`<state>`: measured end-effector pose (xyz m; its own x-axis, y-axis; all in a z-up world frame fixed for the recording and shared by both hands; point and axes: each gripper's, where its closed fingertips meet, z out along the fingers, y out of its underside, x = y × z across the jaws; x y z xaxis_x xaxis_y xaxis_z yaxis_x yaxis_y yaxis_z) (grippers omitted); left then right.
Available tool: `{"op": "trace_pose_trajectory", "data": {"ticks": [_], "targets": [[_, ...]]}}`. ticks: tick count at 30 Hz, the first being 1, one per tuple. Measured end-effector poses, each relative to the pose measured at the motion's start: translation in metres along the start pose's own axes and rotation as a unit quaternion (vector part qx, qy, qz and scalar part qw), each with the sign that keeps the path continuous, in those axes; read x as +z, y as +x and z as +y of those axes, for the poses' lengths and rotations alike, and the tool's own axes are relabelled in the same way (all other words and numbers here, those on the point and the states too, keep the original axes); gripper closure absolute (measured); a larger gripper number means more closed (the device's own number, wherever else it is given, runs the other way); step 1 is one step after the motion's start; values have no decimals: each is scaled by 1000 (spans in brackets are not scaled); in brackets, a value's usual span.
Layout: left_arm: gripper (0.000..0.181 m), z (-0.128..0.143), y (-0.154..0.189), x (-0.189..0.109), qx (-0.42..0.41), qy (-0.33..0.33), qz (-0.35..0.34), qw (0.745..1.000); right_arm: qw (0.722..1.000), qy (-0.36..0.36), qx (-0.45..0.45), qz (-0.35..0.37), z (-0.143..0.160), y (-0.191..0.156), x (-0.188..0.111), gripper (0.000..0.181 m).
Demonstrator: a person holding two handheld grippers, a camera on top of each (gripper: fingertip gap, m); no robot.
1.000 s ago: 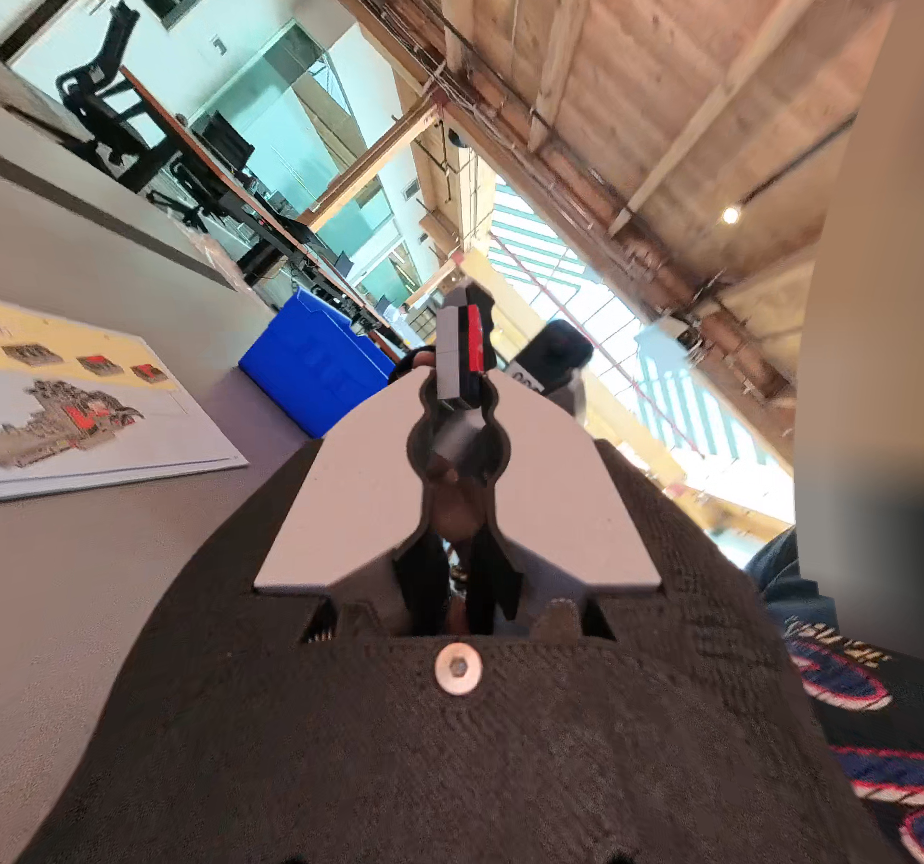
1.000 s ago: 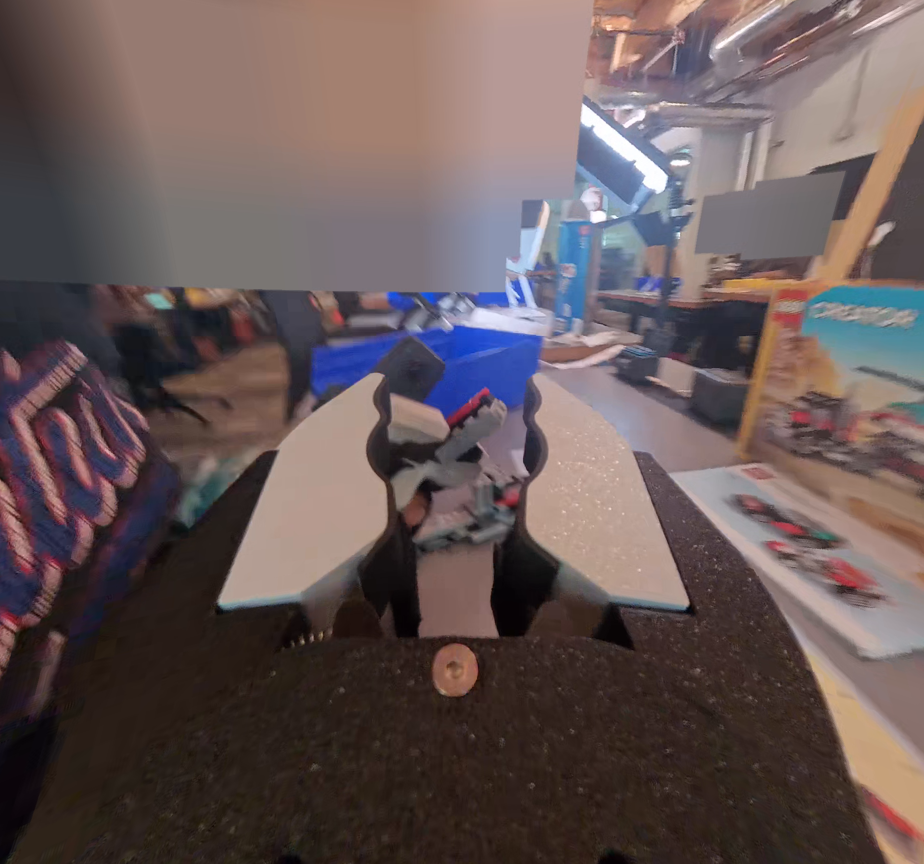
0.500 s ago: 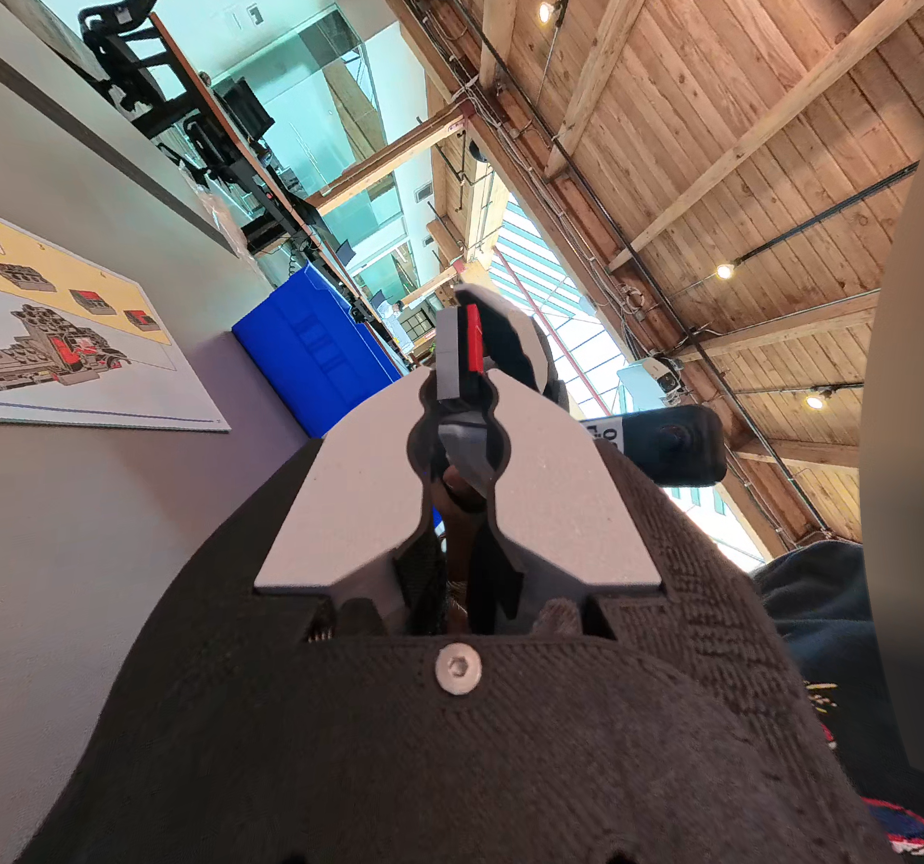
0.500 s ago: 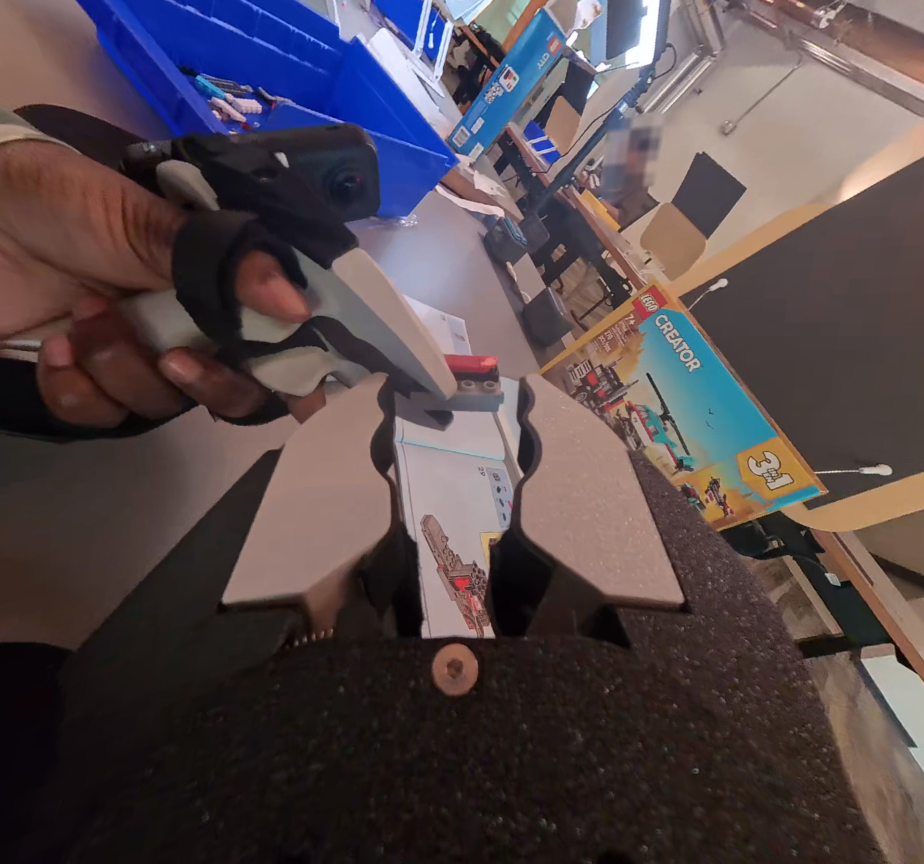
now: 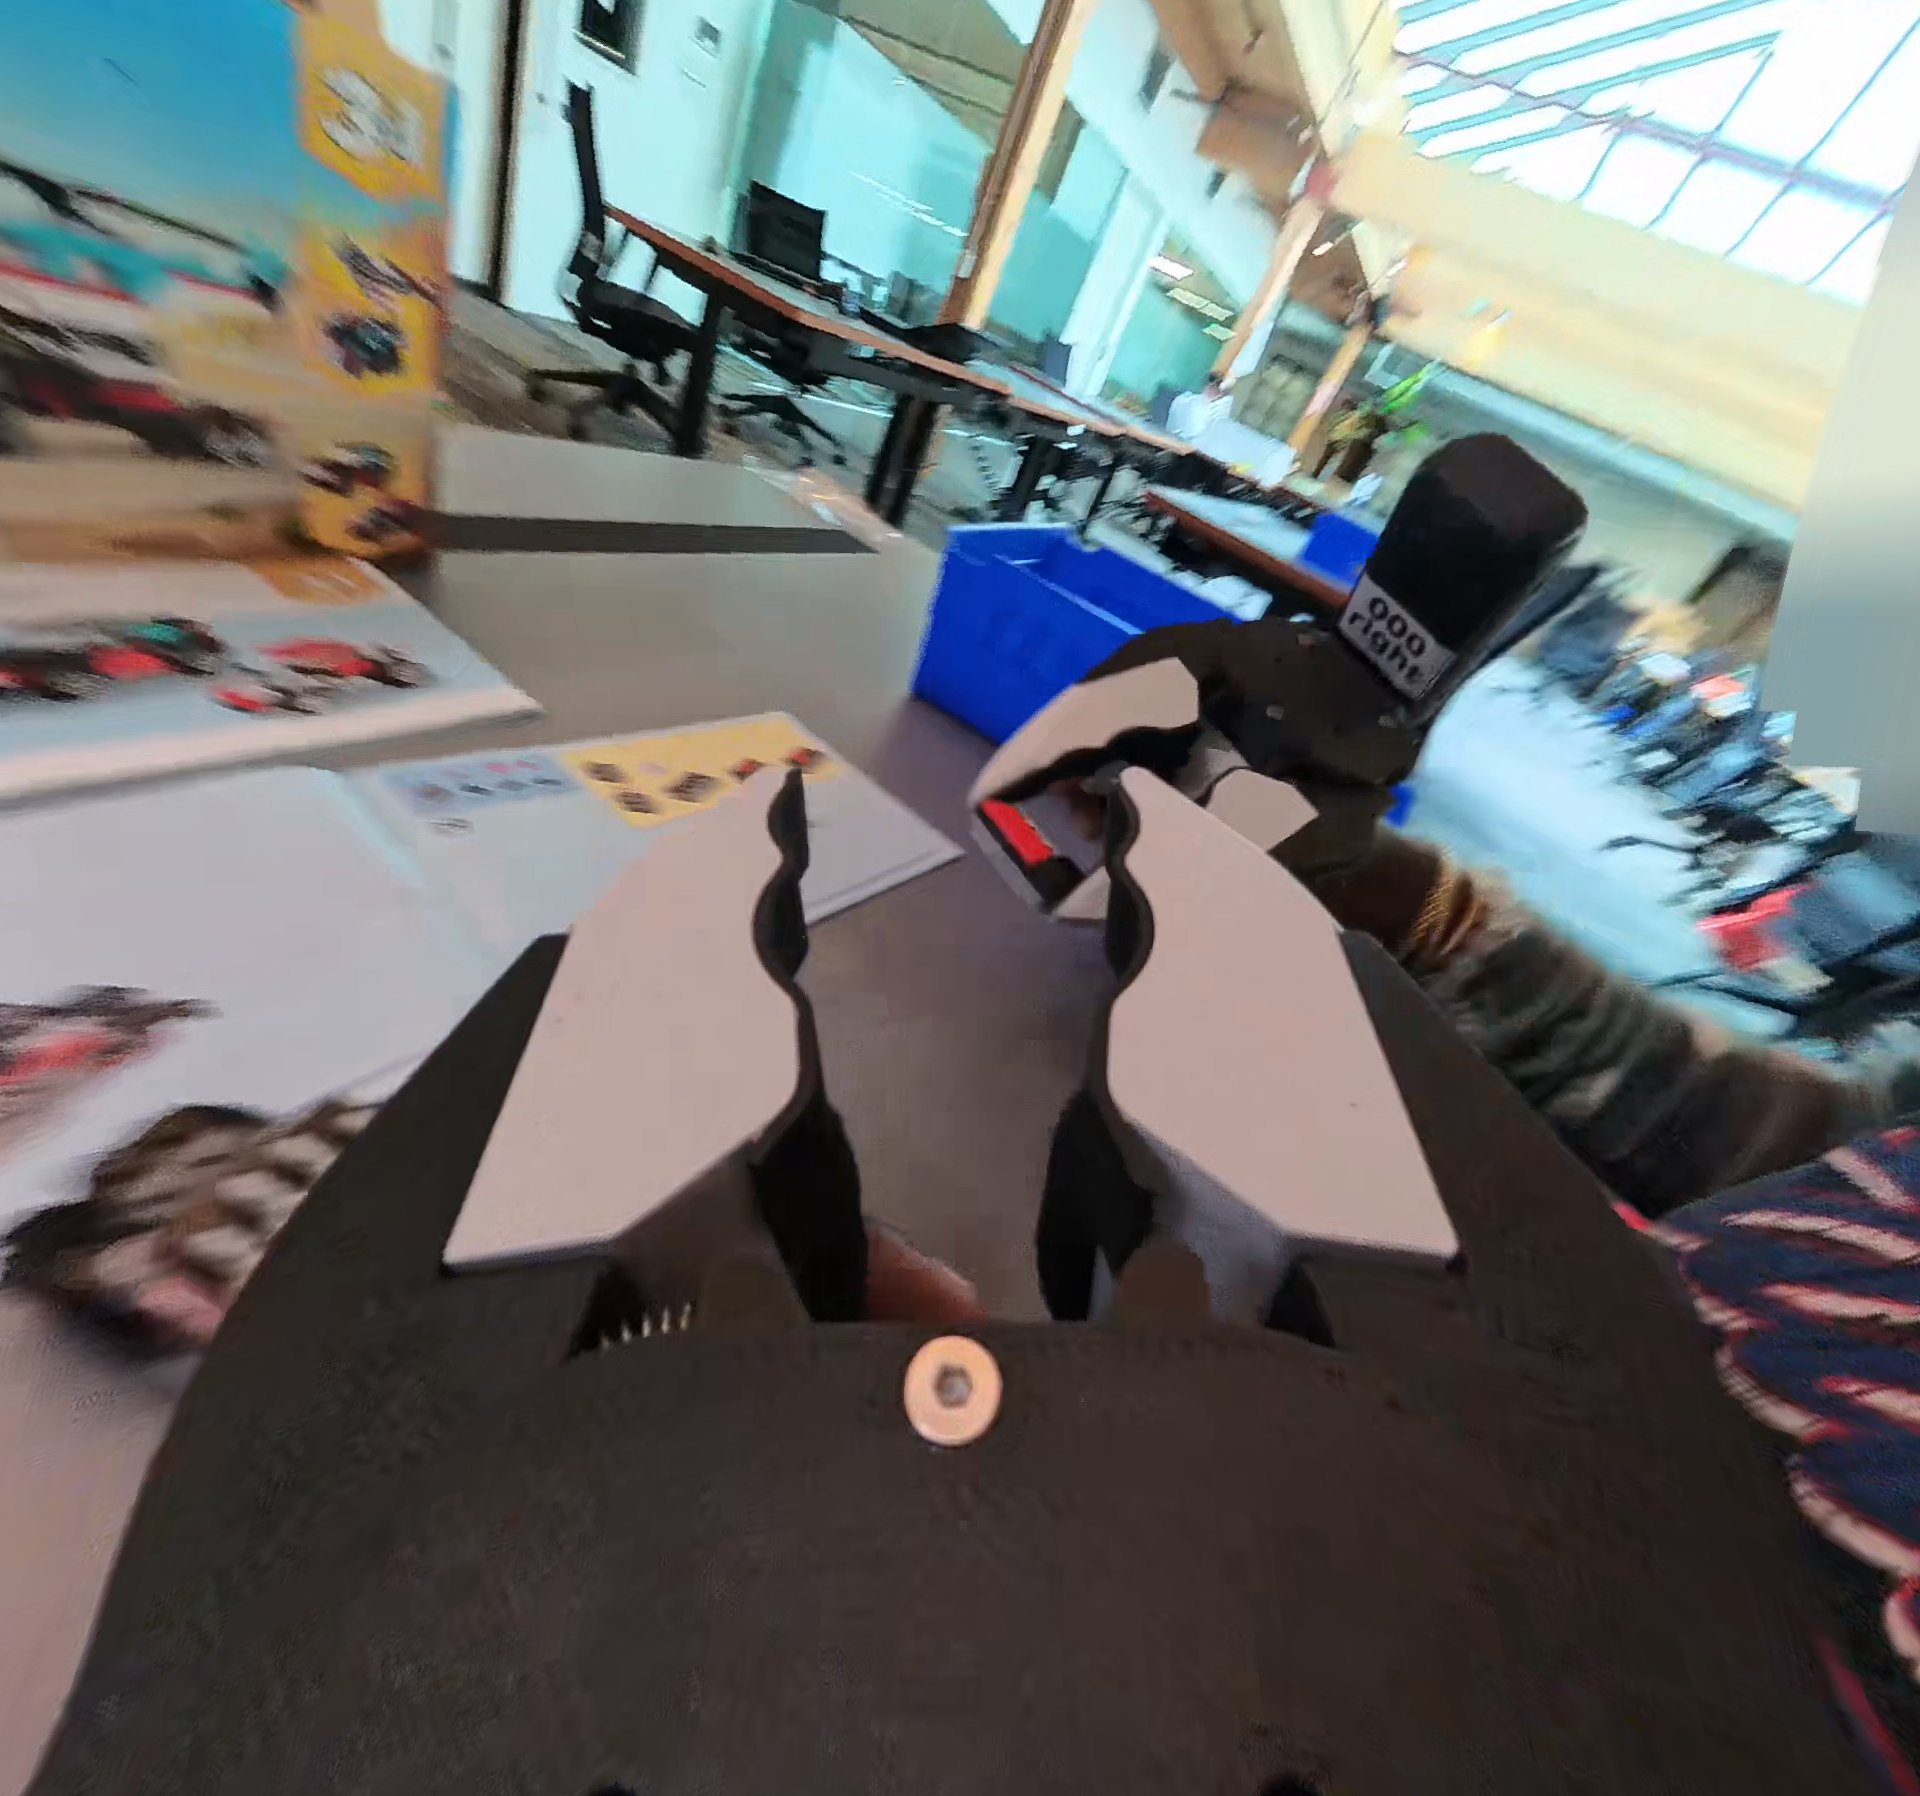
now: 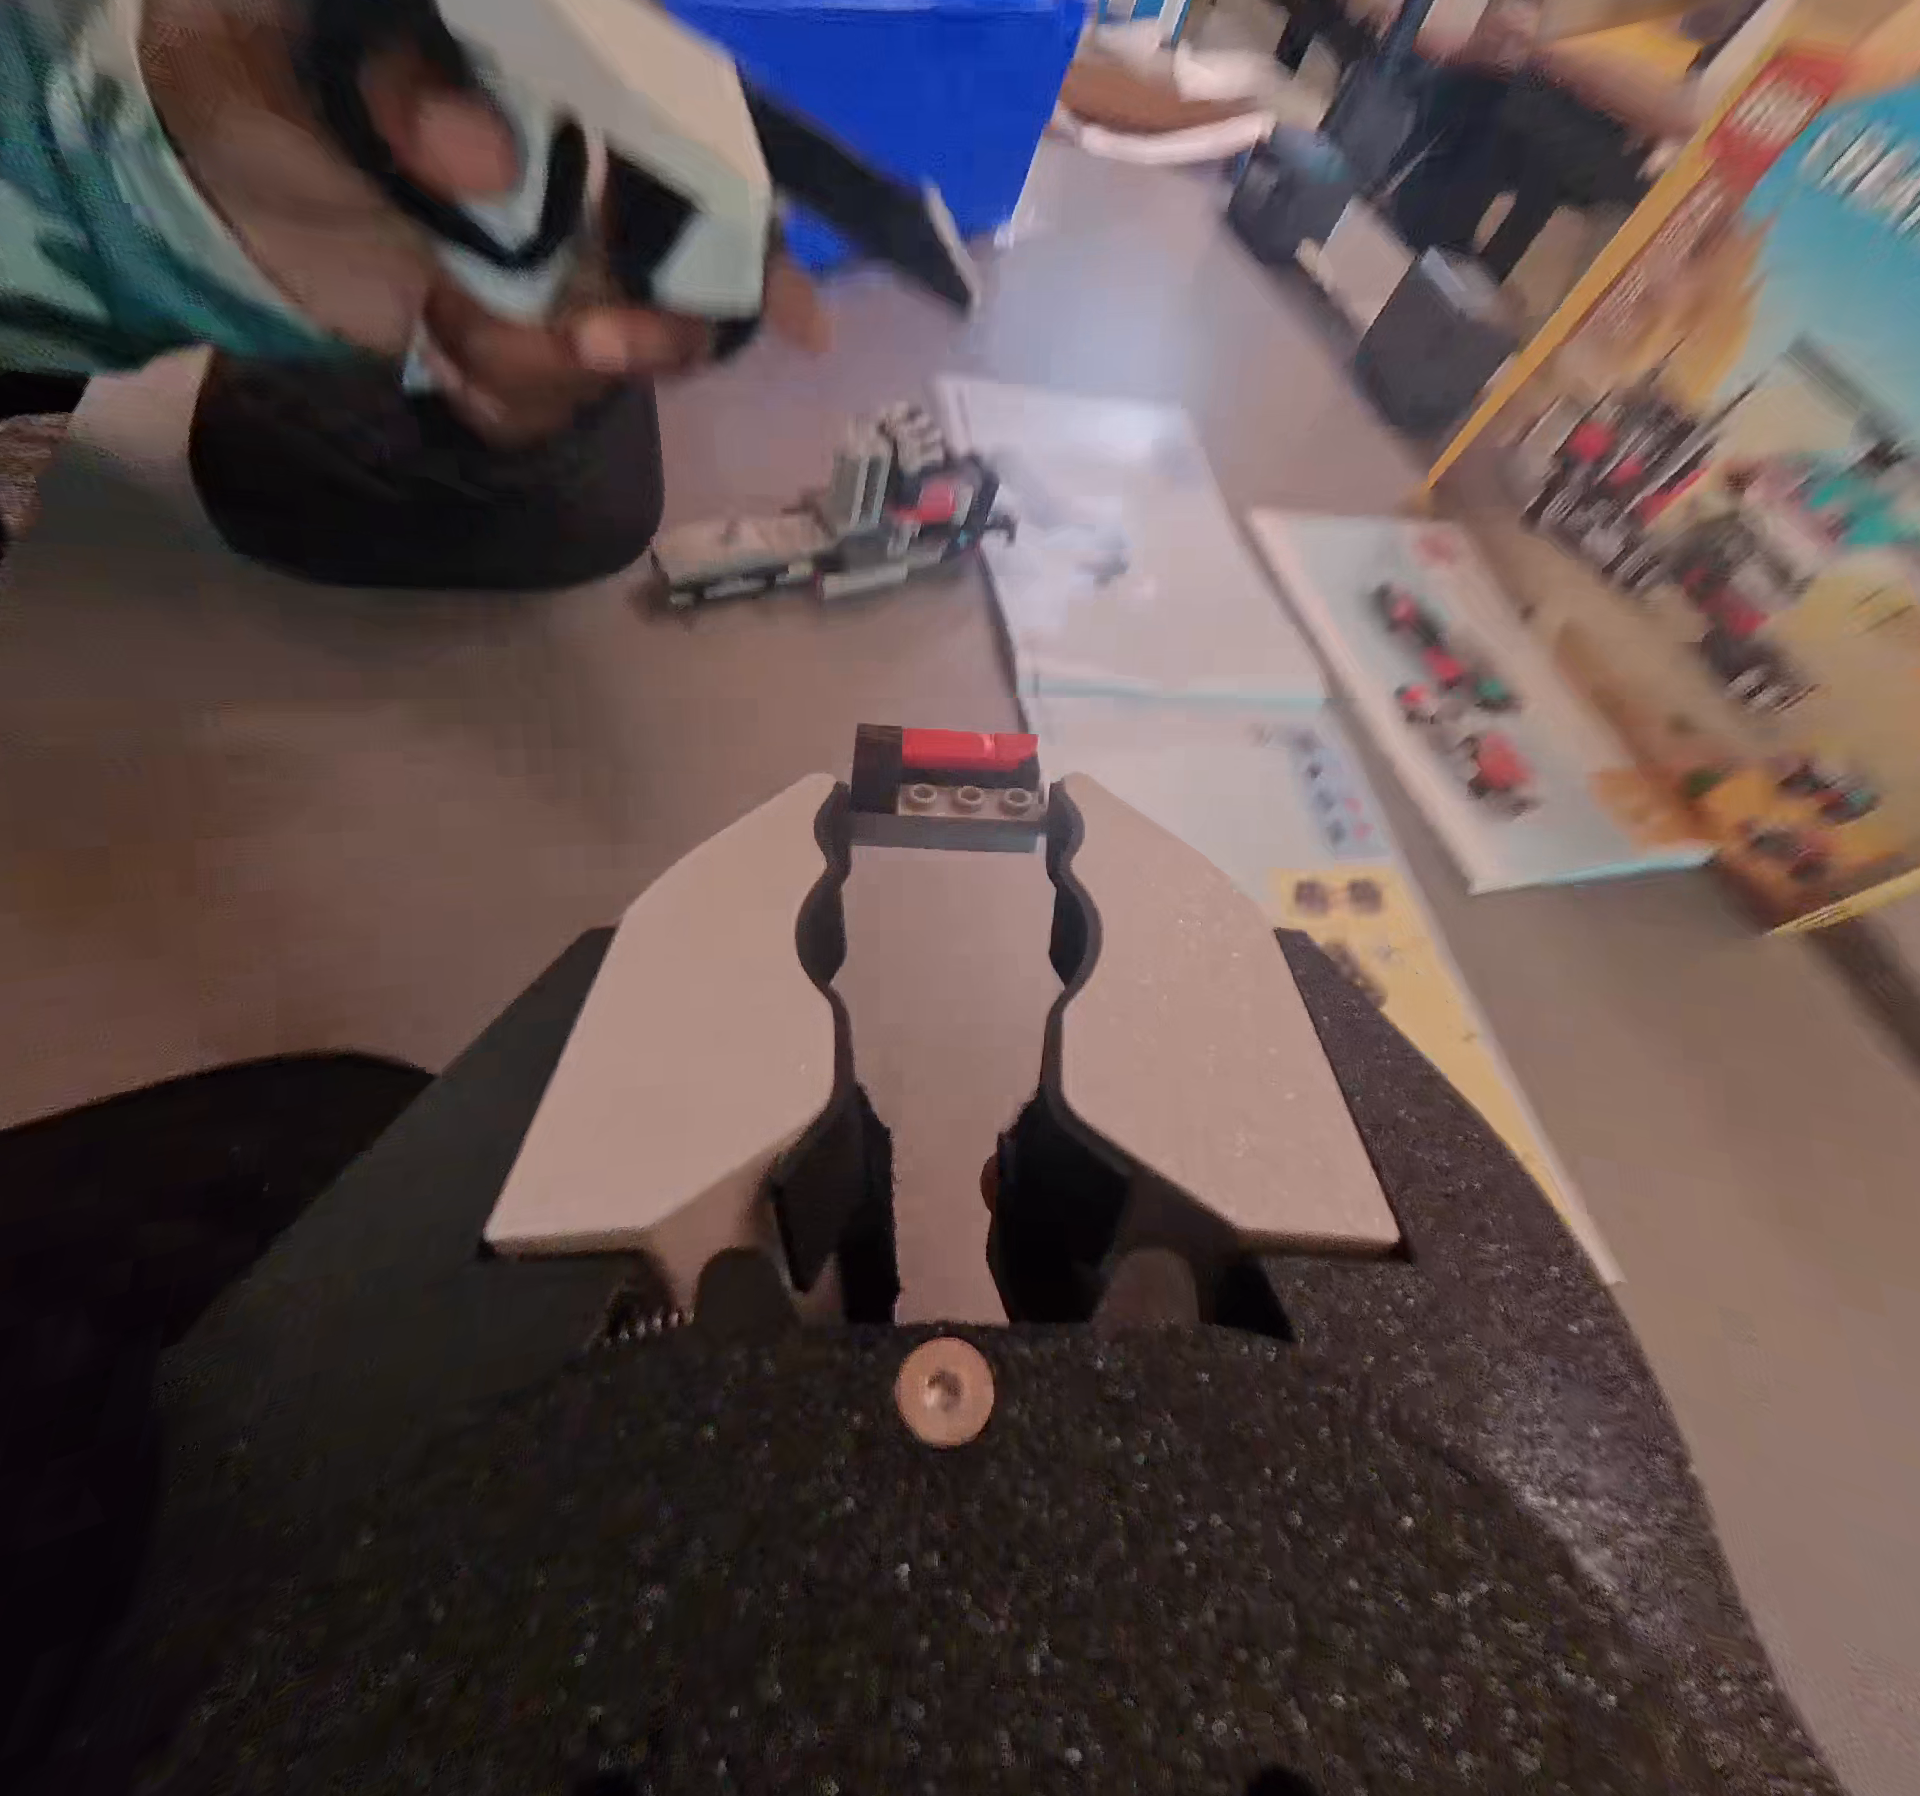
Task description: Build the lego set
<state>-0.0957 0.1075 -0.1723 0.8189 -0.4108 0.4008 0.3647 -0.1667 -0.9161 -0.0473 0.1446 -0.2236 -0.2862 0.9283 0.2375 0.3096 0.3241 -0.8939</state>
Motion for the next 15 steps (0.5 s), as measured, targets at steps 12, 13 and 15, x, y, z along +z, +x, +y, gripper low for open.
{"op": "trace_pose_trajectory", "data": {"ticks": [12,13,15], "targets": [[127,-10,-35,-34,141,-28,-114,983,969,-184,152,61,68,2,20,145],[127,-8,-34,-31,141,-32,-111,983,965,-196,157,75,72,3,19,145],[128,-2,-32,-25,145,-45,-104,983,955,-222,169,99,78,6,17,145]]}}
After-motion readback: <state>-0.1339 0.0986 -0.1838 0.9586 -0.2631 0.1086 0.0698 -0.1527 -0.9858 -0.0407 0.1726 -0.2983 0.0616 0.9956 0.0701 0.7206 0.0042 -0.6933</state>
